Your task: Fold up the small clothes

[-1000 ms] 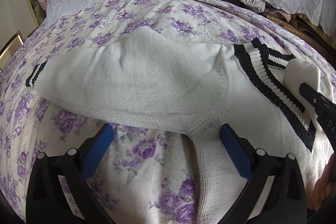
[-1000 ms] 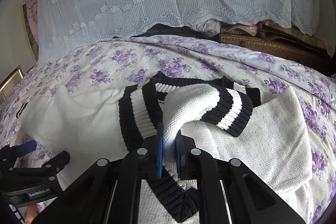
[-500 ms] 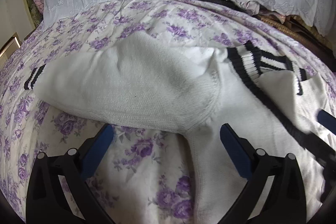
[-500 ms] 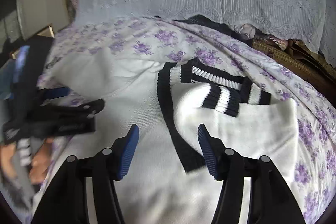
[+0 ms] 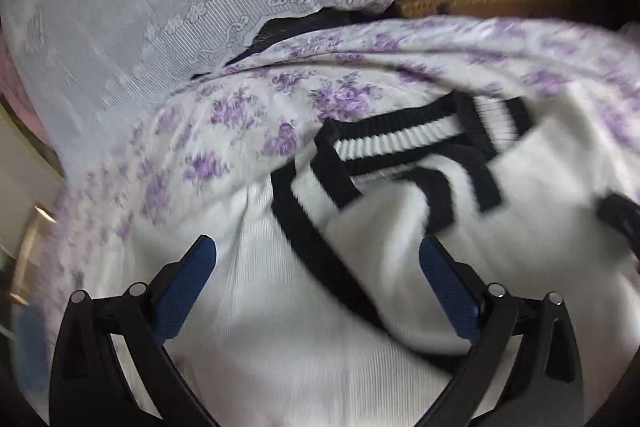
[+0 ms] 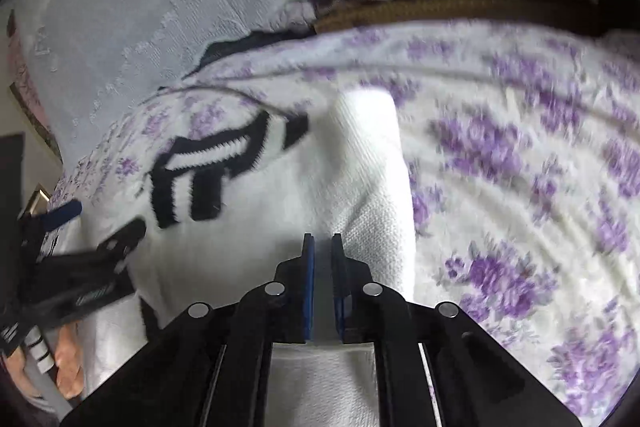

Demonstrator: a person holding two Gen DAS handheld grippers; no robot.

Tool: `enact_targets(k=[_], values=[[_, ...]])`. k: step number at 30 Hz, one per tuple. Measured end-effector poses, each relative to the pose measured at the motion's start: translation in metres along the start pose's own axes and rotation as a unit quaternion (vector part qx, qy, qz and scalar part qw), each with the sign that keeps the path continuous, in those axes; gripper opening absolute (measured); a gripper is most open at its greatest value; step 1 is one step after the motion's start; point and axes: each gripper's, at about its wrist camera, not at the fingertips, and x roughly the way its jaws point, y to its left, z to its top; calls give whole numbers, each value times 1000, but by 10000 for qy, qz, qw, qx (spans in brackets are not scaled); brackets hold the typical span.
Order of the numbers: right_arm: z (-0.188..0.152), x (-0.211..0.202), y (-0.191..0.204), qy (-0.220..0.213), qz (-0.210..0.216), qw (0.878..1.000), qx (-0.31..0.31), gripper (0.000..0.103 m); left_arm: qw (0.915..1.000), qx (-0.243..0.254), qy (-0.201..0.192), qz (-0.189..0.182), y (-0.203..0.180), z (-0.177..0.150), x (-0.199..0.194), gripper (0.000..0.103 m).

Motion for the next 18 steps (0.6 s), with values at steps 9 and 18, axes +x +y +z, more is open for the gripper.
enact_targets(k=[9,18], values=[[-11,6,-15,-28,563,9972,496,9,9647,-1534,406,-2100,83,-68,8,50],[-11,3,-14,-93,531,9978,374,16,9454,-2083,370,-2478,128,-109,-24,92]])
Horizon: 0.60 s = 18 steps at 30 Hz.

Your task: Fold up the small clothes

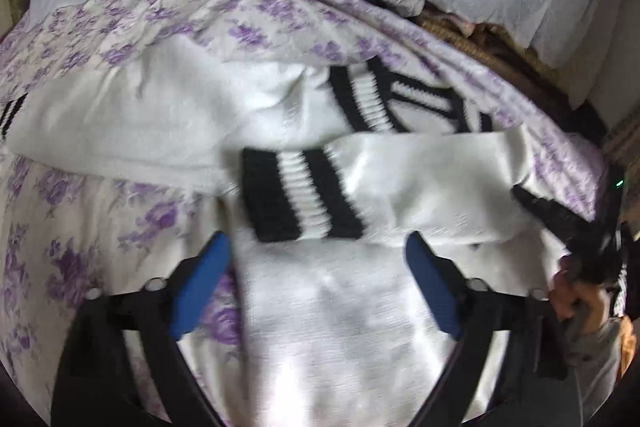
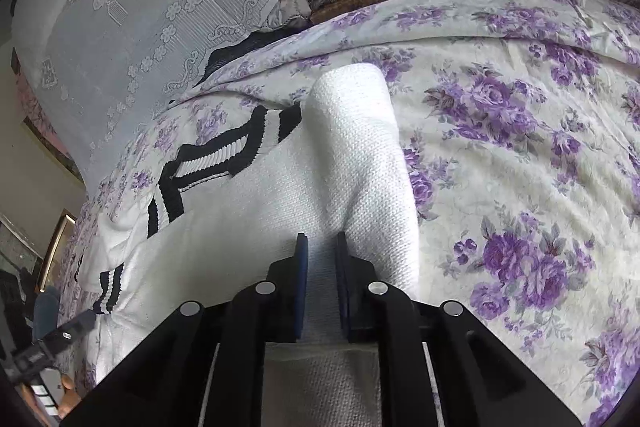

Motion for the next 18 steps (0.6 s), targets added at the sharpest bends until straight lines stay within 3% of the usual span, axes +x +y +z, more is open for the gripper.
enact_targets(k=[1,4,6,8,10,13,18], values=[[0,0,0,-9,10,10000,-18,17,10000,25,-22,-24,-4,2,0,92],[0,0,1,-13,37,10000,-46,19,9992,34,110,394,-9,13,20,93],[0,0,1,-10,44,10000,-58,21,9983,-308,209,452,5,18,33,90],[0,0,2,-5,43,10000,-89,23,9972,-614,216,358,19,19,38,71],[0,1,5,1,41,9999,-165,28,9978,-578,161,271,23,19,33,62],[-1,1,11,5,31,9995,-316,36,9996,-220,12,203,23,25,24,20],[0,0,10,-1,63,9995,-306,37,9998,-151,34,112,31,29,23,12]])
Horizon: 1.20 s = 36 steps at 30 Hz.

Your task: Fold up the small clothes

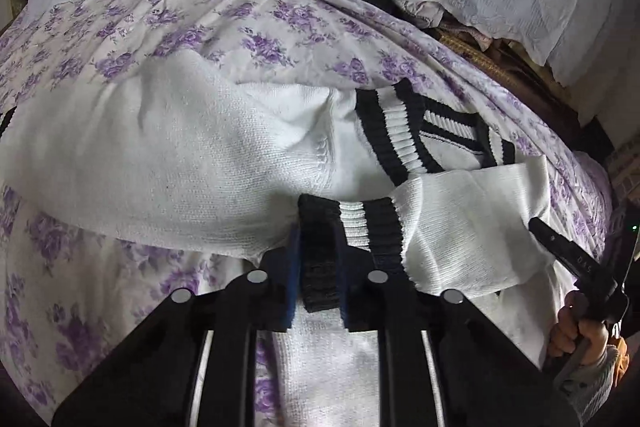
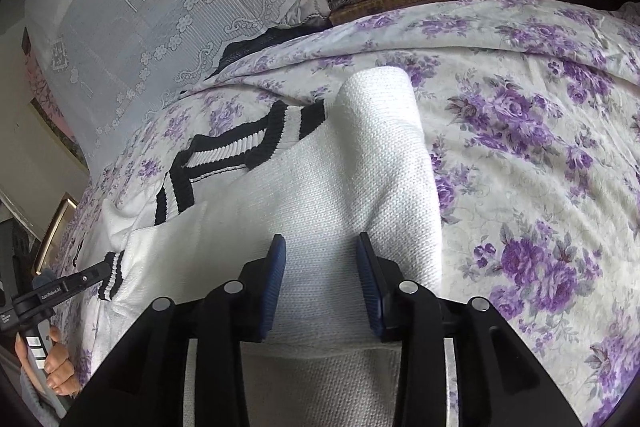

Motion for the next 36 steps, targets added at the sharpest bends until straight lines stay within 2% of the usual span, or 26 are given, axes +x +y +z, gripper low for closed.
enact_targets(k=[4,7,8,10,12,14,16,18,19,20,21,23,25,26,27,28,30,32,35,36], values=[[1,-9,3,-143,-162,9998,-27,36,9999,-73,-130,-61,7,1,-4,7],[3,-26,8,-511,-241,9984,-34,37,9991,-21,-412,105,9,6,-14,3],[4,-29,9,-580,-173,9982,-27,37,9990,-16,-414,191,10,7,-13,0],[5,-31,10,-626,-139,9979,-9,37,9966,-84,-471,670,13,7,-9,0],[4,-21,11,-395,-251,9988,-119,38,9958,-125,-432,800,19,6,-1,0],[0,0,11,66,-533,9982,-273,39,9970,-270,-300,658,25,1,1,0],[2,-7,13,-58,-544,9982,-248,39,9981,-215,-433,371,18,-1,-12,0],[6,-17,19,-319,-495,9979,-255,39,9974,265,-630,212,-7,-3,-26,9],[8,-20,22,-436,-469,9975,-313,39,9967,494,-636,129,-20,-4,-28,30],[13,-20,26,-516,-492,9968,-363,39,9957,724,-567,86,-37,-5,-25,56],[18,-18,27,-576,-529,9962,-372,39,9950,830,-523,205,-48,-7,-20,65],[30,-10,28,-620,-545,9962,-268,39,9934,958,-403,493,-62,-6,-2,67],[43,3,22,-544,-541,9970,-45,39,9938,953,-115,552,-66,-6,21,67],[50,14,16,-424,-560,9975,97,37,9937,903,-24,661,-63,-7,35,68],[54,28,5,-183,-542,9979,288,35,9930,949,-96,700,-62,-9,39,70],[55,35,-5,-88,-437,9979,480,30,9915,1044,-216,740,-64,-12,39,71],[52,32,-25,-211,-47,9952,950,17,9891,1162,-280,863,-68,-14,37,71],[54,19,-37,-393,303,9911,1234,18,9905,1053,-423,774,-66,-16,27,71],[60,-5,-38,-910,357,9880,1197,19,9940,738,-658,459,-55,-13,9,71],[61,-7,-36,-947,407,9881,1144,20,9950,651,-671,351,-52,-10,7,73]])
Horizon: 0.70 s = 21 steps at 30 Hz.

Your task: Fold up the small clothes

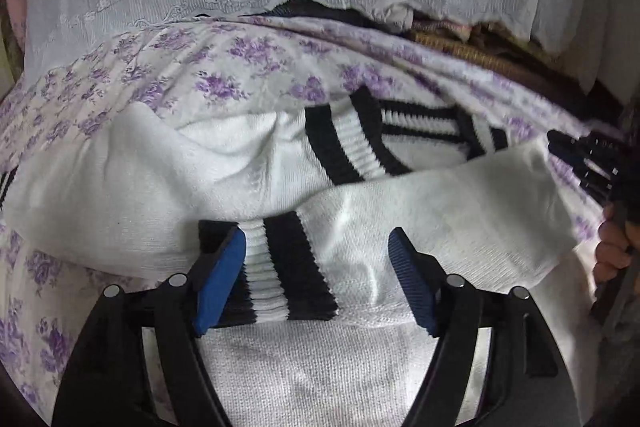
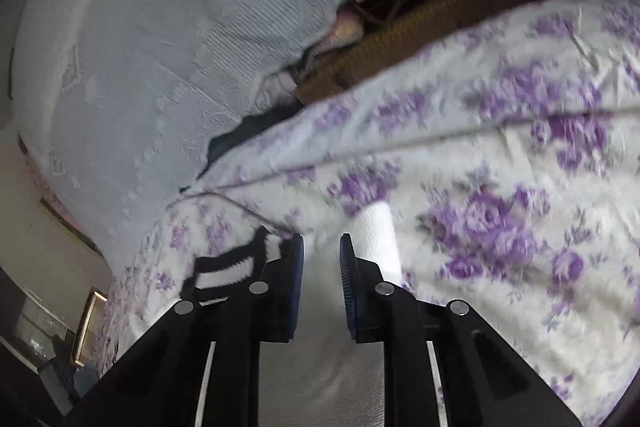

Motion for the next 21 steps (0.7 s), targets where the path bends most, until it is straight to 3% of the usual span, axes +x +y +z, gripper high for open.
enact_targets(k=[2,4,5,7,8,10,12,15,16,19,20,21], values=[[-4,8,1,117,-109,9998,-104,21,9999,-53,157,-2,2,5,8,82],[-10,34,-5,611,-532,9965,-215,20,9989,17,421,210,3,2,26,85],[-13,40,-11,693,-511,9962,-126,18,9982,199,419,387,-2,0,31,88],[-8,24,-16,469,-513,9975,83,13,9968,440,320,583,-12,-2,27,88],[-9,13,-14,316,-560,9979,62,17,9970,450,247,587,-13,-4,23,88],[-15,-14,-5,156,-527,9984,-122,18,9989,249,142,383,-5,-5,11,88],[-28,-30,6,306,-451,9979,-361,20,9998,62,98,166,4,-4,1,88],[-63,-27,12,819,-999,9883,-806,30,9977,107,551,378,7,-7,18,96],[-73,-24,11,777,-1032,9867,-989,30,9961,149,739,463,8,-10,28,99],[-73,-48,17,439,-1166,9886,-841,28,9971,61,564,510,11,-10,12,99],[-75,-59,19,316,-1079,9898,-871,36,9981,-53,499,347,17,-10,1,99],[-79,-65,22,260,-1015,9897,-976,52,9986,-155,452,237,25,-11,-7,99]])
